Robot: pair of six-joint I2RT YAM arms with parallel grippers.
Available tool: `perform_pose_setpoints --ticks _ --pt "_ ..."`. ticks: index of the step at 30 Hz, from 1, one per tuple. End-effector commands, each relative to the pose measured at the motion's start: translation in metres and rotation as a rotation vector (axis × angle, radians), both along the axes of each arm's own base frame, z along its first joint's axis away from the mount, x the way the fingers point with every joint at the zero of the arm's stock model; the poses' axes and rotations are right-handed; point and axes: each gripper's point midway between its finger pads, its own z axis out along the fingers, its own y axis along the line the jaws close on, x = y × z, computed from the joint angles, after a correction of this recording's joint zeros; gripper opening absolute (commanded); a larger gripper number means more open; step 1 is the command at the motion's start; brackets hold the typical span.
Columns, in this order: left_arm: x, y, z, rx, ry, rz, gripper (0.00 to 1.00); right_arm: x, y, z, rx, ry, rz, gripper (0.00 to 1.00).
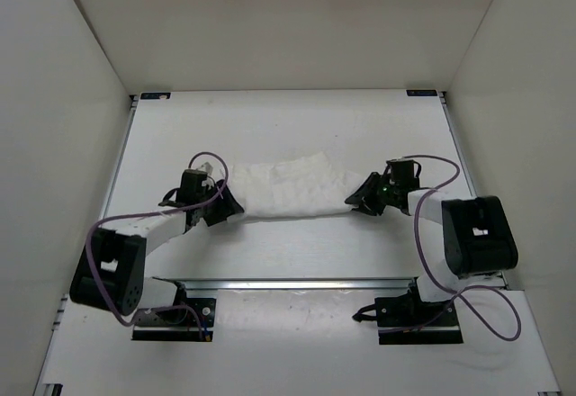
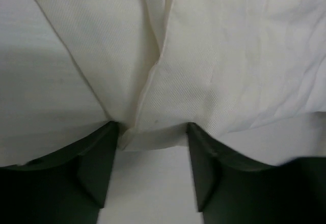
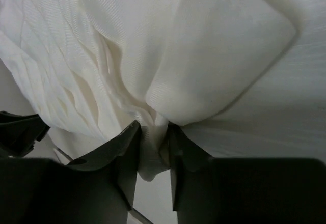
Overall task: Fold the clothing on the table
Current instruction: Fold the skirt
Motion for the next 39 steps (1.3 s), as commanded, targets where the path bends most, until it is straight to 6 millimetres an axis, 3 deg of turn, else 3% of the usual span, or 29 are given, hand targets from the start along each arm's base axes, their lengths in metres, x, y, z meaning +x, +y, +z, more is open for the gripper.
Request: perform_pose_setpoints --ticks 1,2,3,4,5,8,10,12,13,16,17,18,20,21,23,24,25,28,30,36,39 --pt "0.005 -0.01 -0.02 0.026 0.039 -0.026 0.59 0.018 0.01 0.007 0.037 -0.044 0.017 0.22" --pt "0.014 -0.017 -0.015 0.012 0.017 -0.042 0.39 0.02 0.003 0.008 0.023 -0.046 0.004 0.08" --pt "0.013 -0.024 -0.02 0.006 0.036 -0.066 0.28 0.021 -0.002 0.01 0.008 -0.056 -0.012 0.02" --pt "0.018 -0.033 -0.019 0.0 0.036 -0.087 0.08 0.025 -0.011 0.015 -0.011 -0.062 -0.035 0.01" --pt "0.022 -0.045 -0.017 -0.021 0.034 -0.107 0.0 0.025 -0.021 0.019 -0.043 -0.069 -0.041 0.0" --pt "0.025 -0.074 -0.01 -0.037 0.02 -0.163 0.0 0.036 -0.054 0.04 -0.18 -0.109 -0.058 0.0" --pt "0.026 -0.087 -0.009 -0.044 0.018 -0.192 0.0 0.047 -0.069 0.068 -0.309 -0.151 -0.012 0.0" --pt "0.032 -0.092 -0.012 -0.057 0.009 -0.191 0.0 0.062 -0.071 0.092 -0.38 -0.185 0.049 0.01" --pt "0.029 -0.094 -0.012 -0.063 0.014 -0.2 0.0 0.067 -0.071 0.095 -0.414 -0.187 0.076 0.0" --pt "0.032 -0.093 -0.014 -0.077 0.01 -0.199 0.0 0.091 -0.029 0.141 -0.448 -0.299 0.211 0.0" --pt "0.03 -0.091 -0.017 -0.075 0.021 -0.192 0.0 0.094 -0.018 0.143 -0.448 -0.311 0.239 0.0" --pt "0.031 -0.091 -0.016 -0.08 0.018 -0.192 0.0 0.098 0.004 0.156 -0.445 -0.361 0.279 0.0" --pt "0.033 -0.09 -0.015 -0.081 0.017 -0.191 0.0 0.097 0.059 0.163 -0.424 -0.425 0.397 0.0" --pt "0.032 -0.09 -0.016 -0.081 0.021 -0.192 0.0 0.098 0.07 0.164 -0.423 -0.436 0.412 0.0" --pt "0.033 -0.091 -0.014 -0.083 0.015 -0.194 0.0 0.089 0.122 0.163 -0.387 -0.472 0.51 0.0" --pt "0.032 -0.089 -0.016 -0.085 0.02 -0.189 0.0 0.085 0.137 0.154 -0.376 -0.462 0.535 0.0" --pt "0.034 -0.086 -0.014 -0.083 0.013 -0.184 0.0 0.079 0.158 0.159 -0.348 -0.487 0.565 0.0" --pt "0.034 -0.087 -0.014 -0.089 0.015 -0.178 0.0 0.064 0.203 0.138 -0.279 -0.464 0.616 0.0" --pt "0.032 -0.086 -0.014 -0.093 0.015 -0.175 0.0 0.051 0.227 0.122 -0.237 -0.449 0.659 0.0" --pt "0.03 -0.078 -0.012 -0.111 0.01 -0.147 0.03 0.025 0.254 0.078 -0.154 -0.306 0.745 0.01" --pt "0.032 -0.076 -0.002 -0.145 -0.006 -0.129 0.34 0.013 0.261 0.082 -0.117 -0.282 0.786 0.04"
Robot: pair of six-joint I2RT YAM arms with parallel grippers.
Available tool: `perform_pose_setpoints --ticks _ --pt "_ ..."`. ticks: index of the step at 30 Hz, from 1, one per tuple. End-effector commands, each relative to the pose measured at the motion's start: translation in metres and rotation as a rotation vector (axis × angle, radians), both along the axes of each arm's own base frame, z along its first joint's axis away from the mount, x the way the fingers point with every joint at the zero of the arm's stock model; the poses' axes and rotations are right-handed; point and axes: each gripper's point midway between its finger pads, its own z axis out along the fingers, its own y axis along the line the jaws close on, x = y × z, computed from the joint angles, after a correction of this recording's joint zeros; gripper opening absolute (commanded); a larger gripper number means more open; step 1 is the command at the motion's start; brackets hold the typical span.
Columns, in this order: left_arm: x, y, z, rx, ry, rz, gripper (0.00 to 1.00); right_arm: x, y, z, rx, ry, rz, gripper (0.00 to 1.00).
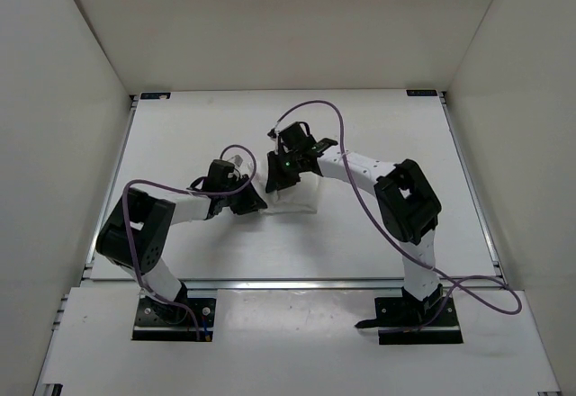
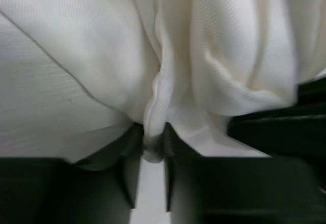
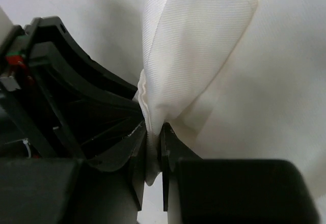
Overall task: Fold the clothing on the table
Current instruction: Fold the skirt
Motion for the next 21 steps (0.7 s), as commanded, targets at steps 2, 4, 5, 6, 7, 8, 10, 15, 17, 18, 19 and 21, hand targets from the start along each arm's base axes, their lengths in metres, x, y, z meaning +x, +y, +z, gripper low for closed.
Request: perform_pose_setpoints --ticks 2,4,5,6,7,8,10,15,17,18,19,21 --pt "-0.002 0.01 0.016 -0.048 -0.014 0.03 0.44 -0.014 0.023 0.043 0.119 -0.012 0.076 0.2" --pt "0.0 0.013 0.027 -0.068 -0.033 0.045 0.49 -0.024 0.025 0.061 0.162 -0.037 0.106 0.3" --pt "0.002 0.016 0.036 -0.085 -0.052 0.061 0.53 -0.029 0.026 0.075 0.187 -0.058 0.126 0.34" --pt "0.002 0.018 0.047 -0.104 -0.066 0.065 0.54 -0.033 0.023 0.083 0.205 -0.062 0.129 0.42" --pt "-0.001 0.021 0.046 -0.1 -0.058 0.073 0.54 -0.039 0.02 0.096 0.23 -0.081 0.141 0.44" --pt "0.0 0.025 0.057 -0.116 -0.086 0.082 0.55 -0.042 0.018 0.112 0.261 -0.107 0.153 0.44" --pt "-0.006 0.034 0.061 -0.124 -0.082 0.104 0.56 -0.048 0.011 0.131 0.301 -0.133 0.156 0.48" --pt "-0.022 0.053 0.085 -0.13 -0.15 0.154 0.57 -0.037 -0.019 0.156 0.388 -0.178 0.093 0.46" --pt "-0.028 0.061 0.092 -0.102 -0.177 0.173 0.58 -0.02 -0.031 0.155 0.418 -0.161 0.06 0.41" --pt "-0.031 0.066 0.099 -0.093 -0.195 0.186 0.59 -0.02 -0.031 0.151 0.429 -0.138 0.068 0.4" --pt "-0.035 0.07 0.104 -0.087 -0.206 0.185 0.59 -0.014 -0.034 0.148 0.424 -0.13 0.053 0.38" --pt "-0.04 0.074 0.114 -0.068 -0.224 0.157 0.62 -0.009 -0.039 0.145 0.426 -0.129 0.042 0.37"
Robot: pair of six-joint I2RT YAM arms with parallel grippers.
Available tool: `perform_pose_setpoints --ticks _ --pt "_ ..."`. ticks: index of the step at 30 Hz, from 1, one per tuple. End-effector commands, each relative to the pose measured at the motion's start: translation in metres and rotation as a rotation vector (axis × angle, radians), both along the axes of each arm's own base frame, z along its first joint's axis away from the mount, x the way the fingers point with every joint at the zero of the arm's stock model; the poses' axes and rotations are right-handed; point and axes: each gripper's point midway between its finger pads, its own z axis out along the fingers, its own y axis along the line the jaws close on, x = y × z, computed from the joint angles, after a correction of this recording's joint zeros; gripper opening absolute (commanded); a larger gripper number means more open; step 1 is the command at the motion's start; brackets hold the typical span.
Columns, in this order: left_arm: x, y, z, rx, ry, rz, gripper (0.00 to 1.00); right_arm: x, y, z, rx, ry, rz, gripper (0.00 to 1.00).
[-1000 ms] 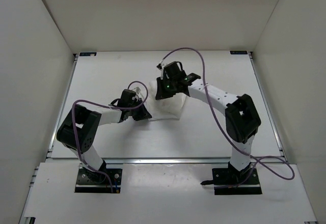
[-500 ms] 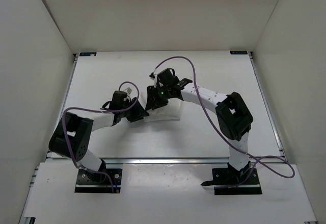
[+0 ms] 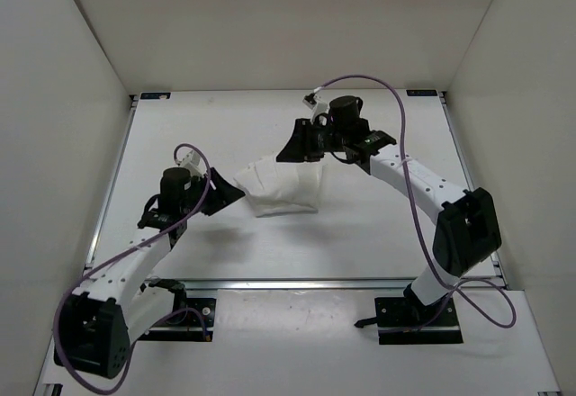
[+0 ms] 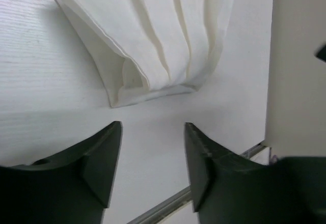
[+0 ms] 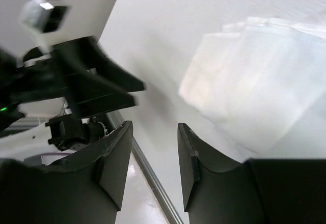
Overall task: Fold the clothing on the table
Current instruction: Fold the skirt
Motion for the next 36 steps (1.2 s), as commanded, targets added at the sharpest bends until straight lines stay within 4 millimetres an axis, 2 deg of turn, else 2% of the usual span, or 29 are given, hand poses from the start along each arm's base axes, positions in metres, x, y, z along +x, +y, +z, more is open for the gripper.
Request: perform_pose_setpoints --ticks 1,3,4,5,6,7,8,9,10,11,12,14,16,18,20,22,23,24,26,27,28,29,33,34,36 --pt "-0.015 0.015 0.007 0.083 0.005 -0.035 0.7 0.003 -0.003 -0.013 0.019 0.037 0.006 0.37" --pt "-0.023 0.017 0.007 0.145 0.019 -0.098 0.8 0.007 -0.009 -0.021 -0.027 0.022 -0.046 0.39" --pt "-0.031 0.019 -0.001 0.18 0.066 -0.122 0.83 0.008 -0.008 -0.023 -0.042 0.018 -0.049 0.41" --pt "-0.031 0.025 0.002 0.202 0.077 -0.113 0.84 0.012 -0.004 -0.028 -0.057 0.003 -0.043 0.41" --pt "-0.033 0.027 0.001 0.223 0.079 -0.118 0.85 0.014 -0.001 -0.041 -0.071 0.026 -0.03 0.39" --pt "-0.034 0.033 0.003 0.237 0.076 -0.101 0.88 0.015 0.004 -0.056 -0.083 0.062 -0.009 0.32" --pt "-0.038 0.033 0.005 0.233 0.067 -0.101 0.88 0.016 0.011 -0.052 -0.064 0.058 0.008 0.29" --pt "-0.038 0.033 0.009 0.223 0.057 -0.092 0.89 0.014 0.016 -0.065 -0.053 0.095 0.021 0.28" --pt "-0.039 0.031 0.016 0.208 0.024 -0.105 0.99 0.008 0.024 -0.082 -0.043 0.133 0.038 0.28" --pt "-0.041 0.029 0.021 0.191 0.01 -0.111 0.99 0.007 0.026 -0.089 -0.035 0.152 0.036 0.28" --pt "-0.042 0.028 0.025 0.181 0.0 -0.109 0.98 0.003 0.03 -0.108 -0.044 0.193 0.025 0.28" --pt "-0.046 0.021 0.032 0.168 -0.022 -0.147 0.98 0.009 0.032 -0.131 -0.043 0.226 -0.002 0.27" --pt "-0.05 0.021 0.032 0.175 -0.013 -0.151 0.99 0.012 0.034 -0.16 -0.079 0.292 -0.025 0.28" --pt "-0.053 0.024 0.031 0.187 0.001 -0.153 0.98 0.01 0.037 -0.178 -0.083 0.346 -0.021 0.27" --pt "-0.057 0.027 0.027 0.199 0.02 -0.159 0.99 0.007 0.038 -0.176 -0.051 0.394 0.003 0.26" --pt "-0.063 0.029 0.026 0.224 0.033 -0.167 0.99 0.005 0.041 -0.159 -0.032 0.377 0.021 0.26" --pt "-0.062 0.03 0.024 0.238 0.035 -0.168 0.99 0.004 0.042 -0.14 -0.023 0.331 0.02 0.26" --pt "-0.062 0.031 0.026 0.244 0.035 -0.16 0.99 0.004 0.039 -0.132 -0.03 0.305 0.016 0.26" --pt "-0.066 0.031 0.026 0.259 0.038 -0.182 0.99 0.007 0.03 -0.081 -0.016 0.168 -0.02 0.28" --pt "-0.069 0.03 0.024 0.265 0.039 -0.199 0.99 0.007 0.027 -0.071 -0.024 0.141 -0.043 0.29" --pt "-0.069 0.031 0.026 0.282 0.038 -0.196 0.99 0.01 0.015 -0.051 -0.016 0.098 -0.077 0.31" --pt "-0.071 0.034 0.023 0.299 0.045 -0.186 0.99 0.006 0.004 -0.041 -0.024 0.079 -0.098 0.31" --pt "-0.072 0.041 0.024 0.343 0.027 -0.184 0.99 0.001 -0.044 -0.019 -0.059 -0.001 -0.21 0.34" --pt "-0.074 0.042 0.022 0.349 0.031 -0.186 0.99 0.001 -0.057 -0.029 -0.089 0.016 -0.236 0.34" --pt "-0.077 0.04 0.021 0.354 0.022 -0.217 0.98 -0.002 -0.078 -0.028 -0.105 -0.011 -0.272 0.37"
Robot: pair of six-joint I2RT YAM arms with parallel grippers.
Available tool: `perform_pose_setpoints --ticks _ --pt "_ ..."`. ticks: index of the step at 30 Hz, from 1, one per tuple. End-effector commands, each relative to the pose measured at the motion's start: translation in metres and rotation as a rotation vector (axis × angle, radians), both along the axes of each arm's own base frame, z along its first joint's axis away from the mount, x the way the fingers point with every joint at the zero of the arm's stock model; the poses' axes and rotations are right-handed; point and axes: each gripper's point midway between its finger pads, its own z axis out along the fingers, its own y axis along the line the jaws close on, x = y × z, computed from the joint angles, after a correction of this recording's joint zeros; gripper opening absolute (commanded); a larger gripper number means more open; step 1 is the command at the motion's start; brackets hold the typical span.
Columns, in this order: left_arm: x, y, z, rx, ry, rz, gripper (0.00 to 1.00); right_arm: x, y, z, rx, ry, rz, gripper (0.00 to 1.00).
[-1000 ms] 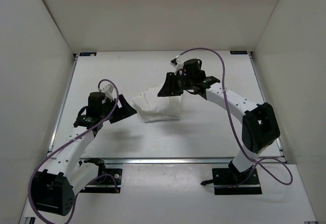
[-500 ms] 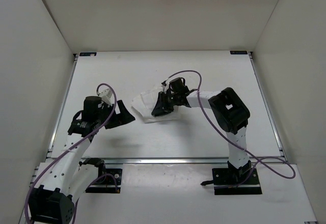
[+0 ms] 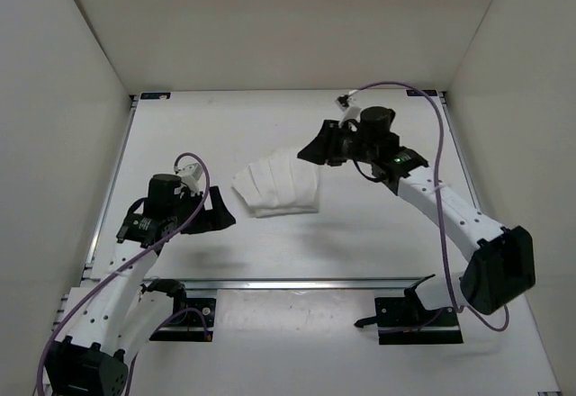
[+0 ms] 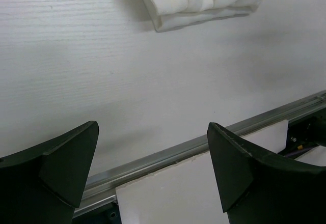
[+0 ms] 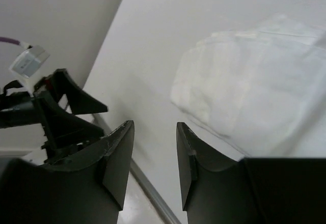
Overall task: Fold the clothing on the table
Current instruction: Fold the skirt
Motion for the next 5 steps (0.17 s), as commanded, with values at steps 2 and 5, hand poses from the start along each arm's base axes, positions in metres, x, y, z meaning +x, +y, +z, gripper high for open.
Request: perform_pose_setpoints --ticks 2,5 --pt "-0.003 0.001 0.011 0.032 -0.05 -0.042 0.99 0.0 -0.047 -0.045 -0.137 0.052 -0.107 0.36" --pt "-0.002 0.005 0.006 0.063 -0.025 -0.033 0.98 0.002 -0.056 -0.049 -0.187 0.029 -0.122 0.38"
